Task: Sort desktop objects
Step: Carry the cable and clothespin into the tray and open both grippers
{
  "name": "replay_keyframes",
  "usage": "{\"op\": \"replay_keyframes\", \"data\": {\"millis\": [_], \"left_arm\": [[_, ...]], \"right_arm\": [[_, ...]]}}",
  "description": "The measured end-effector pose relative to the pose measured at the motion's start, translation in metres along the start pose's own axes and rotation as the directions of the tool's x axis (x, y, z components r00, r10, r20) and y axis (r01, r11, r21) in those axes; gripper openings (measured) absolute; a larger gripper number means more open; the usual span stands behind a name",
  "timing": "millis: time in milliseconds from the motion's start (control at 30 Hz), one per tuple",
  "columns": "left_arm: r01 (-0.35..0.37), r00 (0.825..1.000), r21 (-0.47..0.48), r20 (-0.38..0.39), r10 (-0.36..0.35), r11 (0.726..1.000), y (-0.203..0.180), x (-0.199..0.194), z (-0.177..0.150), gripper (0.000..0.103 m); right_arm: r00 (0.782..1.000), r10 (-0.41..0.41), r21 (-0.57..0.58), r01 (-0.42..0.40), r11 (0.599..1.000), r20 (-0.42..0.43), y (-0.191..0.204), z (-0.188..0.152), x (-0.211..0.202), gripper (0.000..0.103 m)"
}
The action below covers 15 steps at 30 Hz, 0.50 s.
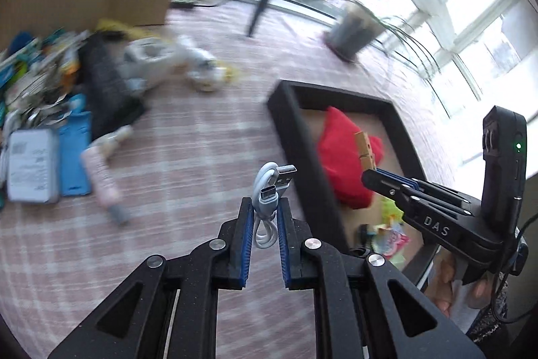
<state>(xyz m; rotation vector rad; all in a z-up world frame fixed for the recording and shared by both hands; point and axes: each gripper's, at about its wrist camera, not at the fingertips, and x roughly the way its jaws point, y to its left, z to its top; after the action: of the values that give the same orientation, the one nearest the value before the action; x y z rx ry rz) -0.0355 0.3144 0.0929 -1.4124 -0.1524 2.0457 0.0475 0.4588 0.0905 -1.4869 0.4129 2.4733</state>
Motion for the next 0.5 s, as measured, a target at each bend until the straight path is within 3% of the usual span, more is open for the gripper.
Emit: {"op": "replay_keyframes", "data": {"millis": [233, 500], "left_arm": [[0.079, 0.995, 0.162, -0.077, -0.067, 0.984, -0.081, 0.032, -0.004, 0.013], [0.092, 0.991, 0.254, -0.114, -0.065, 0.963, -0.122, 0.051, -0.015, 0.013]], "right_arm": [[0.996, -0.090, 0.125, 0.090, 0.988, -0.008, -0.067, -0.018, -0.012, 0.013], [0.991, -0.133, 0.198, 0.132, 0.971, -0.011, -0.102, -0.027, -0.022, 0.013]]}}
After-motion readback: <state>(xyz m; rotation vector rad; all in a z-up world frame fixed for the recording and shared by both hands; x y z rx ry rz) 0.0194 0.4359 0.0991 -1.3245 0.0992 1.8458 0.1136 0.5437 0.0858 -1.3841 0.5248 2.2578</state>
